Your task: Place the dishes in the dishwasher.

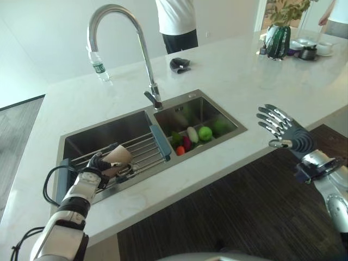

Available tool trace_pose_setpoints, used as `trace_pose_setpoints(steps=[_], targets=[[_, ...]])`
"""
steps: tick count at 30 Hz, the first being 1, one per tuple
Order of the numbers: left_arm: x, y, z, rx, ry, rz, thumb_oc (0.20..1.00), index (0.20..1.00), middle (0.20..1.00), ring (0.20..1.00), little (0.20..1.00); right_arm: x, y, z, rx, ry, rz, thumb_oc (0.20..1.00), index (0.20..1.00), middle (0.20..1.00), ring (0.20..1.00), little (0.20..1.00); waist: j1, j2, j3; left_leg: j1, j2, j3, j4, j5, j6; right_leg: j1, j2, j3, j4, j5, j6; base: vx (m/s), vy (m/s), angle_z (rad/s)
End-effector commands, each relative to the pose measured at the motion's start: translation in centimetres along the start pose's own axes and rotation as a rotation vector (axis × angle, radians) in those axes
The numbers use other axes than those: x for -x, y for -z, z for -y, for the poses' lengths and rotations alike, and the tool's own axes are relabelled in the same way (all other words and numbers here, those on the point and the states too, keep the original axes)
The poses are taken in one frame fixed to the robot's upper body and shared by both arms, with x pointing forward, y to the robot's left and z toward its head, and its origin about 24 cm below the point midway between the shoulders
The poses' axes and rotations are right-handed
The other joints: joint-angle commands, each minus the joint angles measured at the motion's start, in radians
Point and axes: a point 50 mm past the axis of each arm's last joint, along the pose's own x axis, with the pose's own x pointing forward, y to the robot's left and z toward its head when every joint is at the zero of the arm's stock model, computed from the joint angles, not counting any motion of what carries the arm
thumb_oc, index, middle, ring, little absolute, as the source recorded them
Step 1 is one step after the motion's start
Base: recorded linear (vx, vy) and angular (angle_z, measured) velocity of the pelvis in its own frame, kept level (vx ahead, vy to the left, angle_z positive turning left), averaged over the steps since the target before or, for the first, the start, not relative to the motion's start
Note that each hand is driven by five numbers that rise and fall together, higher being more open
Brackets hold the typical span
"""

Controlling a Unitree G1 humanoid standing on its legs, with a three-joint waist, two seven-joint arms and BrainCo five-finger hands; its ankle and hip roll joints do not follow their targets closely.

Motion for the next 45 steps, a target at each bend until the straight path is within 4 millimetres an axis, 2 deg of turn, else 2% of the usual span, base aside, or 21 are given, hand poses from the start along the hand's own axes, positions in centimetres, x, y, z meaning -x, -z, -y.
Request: trace_pose_setpoints(steps=[1, 8, 10, 15, 16, 17, 19, 23, 30, 32, 33, 35, 42, 45], targets=[[-0.7, -3.1, -3.5, -0.008, -0.1, 0.067, 1.0, 1.0, 1.0, 1.0, 1.0, -0.8, -3.7, 0.0, 0.1, -0.047, 0.131, 1.0, 1.0, 1.0, 1.0, 1.0, -0.009, -0.006, 0.009, 0.009, 0.048, -0.029, 0.006, -0.066, -0.008, 0.06, -0.071, -0.015, 0.006, -0.064, 0.072, 0.02, 0.005, -0.08], [-0.8, -0.5, -3.7, -0.08, -0.104, -0.054, 1.0, 1.0, 1.0, 1.0, 1.0, -0.5, -4.0, 0.1, 0.112, -0.065, 0.121, 1.0, 1.0, 1.0, 1.0, 1.0, -0.034, -0.012, 0.001, 0.016, 0.046, -0.011, 0.006, -0.073, -0.006, 0.054, -0.066, 0.012, 0.006, -0.063, 0.073, 0.04, 0.003, -0.11], [-0.7, 1.0, -4.5, -0.161, -0.11, -0.135, 1.0, 1.0, 1.0, 1.0, 1.0, -0.4, -4.1, 0.2, 0.116, -0.076, 0.111, 1.0, 1.0, 1.0, 1.0, 1.0, -0.042, -0.011, 0.0, 0.017, 0.046, -0.005, 0.006, -0.073, -0.006, 0.051, -0.065, 0.02, 0.006, -0.061, 0.074, 0.03, 0.013, -0.1], [-0.3, 4.2, -4.1, -0.262, -0.036, -0.308, 1.0, 1.0, 1.0, 1.0, 1.0, -0.7, -4.4, 0.2, 0.13, -0.084, 0.108, 1.0, 1.0, 1.0, 1.0, 1.0, -0.049, -0.011, 0.001, 0.013, 0.045, -0.004, 0.006, -0.072, -0.006, 0.044, -0.063, 0.032, 0.006, -0.059, 0.074, 0.0, 0.009, -0.09], [-0.2, 4.8, -4.1, -0.293, -0.009, -0.338, 0.514, 0.514, 0.514, 0.514, 0.514, -0.7, -4.6, 0.1, 0.132, -0.089, 0.109, 1.0, 1.0, 1.0, 1.0, 1.0, -0.052, -0.011, 0.0, 0.014, 0.045, -0.002, 0.006, -0.072, -0.007, 0.044, -0.063, 0.035, 0.006, -0.059, 0.075, 0.0, 0.0, 0.0], [-0.2, 4.8, -4.0, -0.304, -0.002, -0.34, 0.209, 0.209, 0.209, 0.209, 0.209, -0.8, -4.6, 0.1, 0.133, -0.092, 0.11, 1.0, 1.0, 1.0, 1.0, 1.0, -0.053, -0.011, 0.0, 0.014, 0.046, -0.001, 0.006, -0.071, -0.007, 0.044, -0.063, 0.035, 0.006, -0.059, 0.075, 0.0, 0.0, 0.0], [-0.2, 4.6, -4.3, -0.332, 0.013, -0.335, 0.2, 0.2, 0.2, 0.2, 0.2, -0.9, -4.8, 0.0, 0.135, -0.098, 0.111, 1.0, 1.0, 1.0, 1.0, 1.0, -0.054, -0.011, 0.0, 0.015, 0.046, 0.0, 0.006, -0.072, -0.008, 0.044, -0.063, 0.037, 0.006, -0.059, 0.075, 0.0, 0.0, 0.0], [-0.7, 2.1, -5.3, -0.373, -0.027, -0.212, 0.2, 0.2, 0.2, 0.2, 0.2, -0.8, -4.7, 0.1, 0.135, -0.102, 0.114, 1.0, 1.0, 1.0, 1.0, 1.0, -0.05, -0.009, 0.004, 0.015, 0.047, 0.0, 0.006, -0.07, -0.009, 0.047, -0.063, 0.032, 0.006, -0.058, 0.075, 0.0, 0.0, 0.0], [-0.6, -2.3, -5.6, -0.383, -0.083, 0.033, 0.2, 0.2, 0.2, 0.2, 0.2, -0.5, -4.2, 0.4, 0.133, -0.068, 0.119, 1.0, 1.0, 1.0, 1.0, 1.0, -0.022, -0.008, 0.008, 0.012, 0.047, -0.02, 0.006, -0.068, -0.01, 0.055, -0.068, 0.005, 0.006, -0.06, 0.075, 0.0, 0.0, 0.0], [-0.5, -3.3, -5.7, -0.343, -0.098, 0.095, 0.2, 0.2, 0.2, 0.2, 0.2, -0.4, -4.1, 0.5, 0.131, -0.061, 0.12, 1.0, 1.0, 1.0, 1.0, 1.0, -0.015, -0.008, 0.009, 0.011, 0.047, -0.026, 0.006, -0.067, -0.01, 0.058, -0.07, 0.001, 0.006, -0.059, 0.075, 0.0, 0.0, 0.0], [-0.1, -4.7, -6.1, -0.295, -0.125, 0.188, 0.2, 0.2, 0.2, 0.2, 0.2, -0.3, -3.9, 0.5, 0.126, -0.052, 0.121, 1.0, 1.0, 1.0, 1.0, 1.0, -0.007, -0.009, 0.008, 0.011, 0.046, -0.032, 0.006, -0.067, -0.01, 0.061, -0.07, -0.004, 0.006, -0.06, 0.076, 0.0, 0.0, 0.0], [0.4, -6.2, -6.6, -0.261, -0.15, 0.273, 0.2, 0.2, 0.2, 0.2, 0.2, -0.1, -3.7, 0.5, 0.123, -0.043, 0.122, 1.0, 1.0, 1.0, 1.0, 1.0, 0.0, -0.008, 0.007, 0.012, 0.046, -0.036, 0.006, -0.068, -0.01, 0.064, -0.071, -0.01, 0.006, -0.06, 0.075, 0.01, -0.016, 0.07], [2.5, -9.8, -7.4, -0.083, -0.202, 0.535, 0.2, 0.2, 0.2, 0.2, 0.2, 0.2, -3.2, 0.6, 0.106, -0.014, 0.129, 1.0, 1.0, 1.0, 1.0, 1.0, 0.032, -0.011, 0.002, 0.008, 0.043, -0.063, 0.006, -0.07, -0.007, 0.072, -0.074, -0.029, 0.006, -0.066, 0.071, 0.0, -0.031, 0.1], [4.7, -12.0, -8.2, 0.16, -0.204, 0.742, 0.2, 0.2, 0.2, 0.2, 0.2, 0.3, -2.9, 0.4, 0.093, 0.011, 0.141, 1.0, 1.0, 1.0, 1.0, 1.0, 0.055, -0.016, -0.004, 0.002, 0.043, -0.081, 0.006, -0.067, -0.008, 0.072, -0.072, -0.035, 0.006, -0.066, 0.065, 0.0, -0.089, 0.09]])
